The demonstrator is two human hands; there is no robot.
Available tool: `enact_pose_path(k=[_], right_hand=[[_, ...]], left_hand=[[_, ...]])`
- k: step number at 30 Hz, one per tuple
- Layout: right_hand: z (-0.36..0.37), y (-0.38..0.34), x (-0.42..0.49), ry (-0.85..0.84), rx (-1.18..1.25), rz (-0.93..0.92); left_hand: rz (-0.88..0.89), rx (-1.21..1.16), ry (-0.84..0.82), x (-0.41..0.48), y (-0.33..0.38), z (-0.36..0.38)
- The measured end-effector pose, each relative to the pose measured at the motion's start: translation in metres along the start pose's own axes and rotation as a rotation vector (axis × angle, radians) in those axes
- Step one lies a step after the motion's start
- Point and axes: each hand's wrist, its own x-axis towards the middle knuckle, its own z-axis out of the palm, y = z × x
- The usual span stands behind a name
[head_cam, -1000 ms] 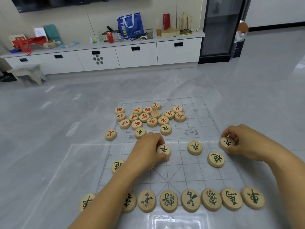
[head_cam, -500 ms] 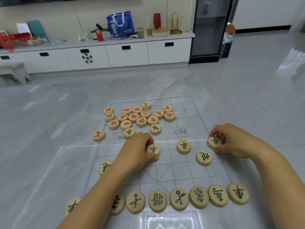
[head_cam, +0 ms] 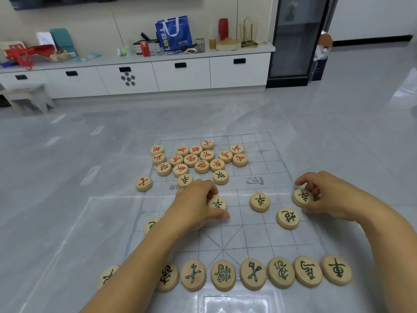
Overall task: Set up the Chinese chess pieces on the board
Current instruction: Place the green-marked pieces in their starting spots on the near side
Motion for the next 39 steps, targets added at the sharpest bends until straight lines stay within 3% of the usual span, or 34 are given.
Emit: enact_pose_path(k=[4, 9, 13, 18, 24, 31, 39], right_hand=[[0.0, -0.001, -0.001, 0.051, -0.024, 0.015], [0.004, -0.011, -0.001, 0.119, 0.051, -0.048], [0.006, -0.012, 0.001, 0.124, 0.055, -0.062], [0.007, -0.011, 0.001, 0.138, 0.03, -0.06], [0.017, -0.033, 0.002, 0.207, -0.001, -0.161], [0.024, -0.047, 0.002, 0.292, -0.009, -0.259], [0.026, -0.044, 0.002, 0.29, -0.012, -0.249]], left_hand=[[-0.009, -0.091, 0.098, 0.014, -0.002, -0.009], [-0.029, 0.18, 0.185, 0.05, 0.012, -0.004], [-0.064, 0.385, 0.161, 0.063, 0.024, -0.002], [-0.079, 0.012, 0.133, 0.036, -0.004, -0.05], [-0.181, -0.149, 0.249, -0.044, -0.066, -0.075], [-0.183, -0.053, 0.088, -0.04, -0.056, -0.039], [-0.167, 0.006, 0.054, -0.028, -0.046, -0.03]])
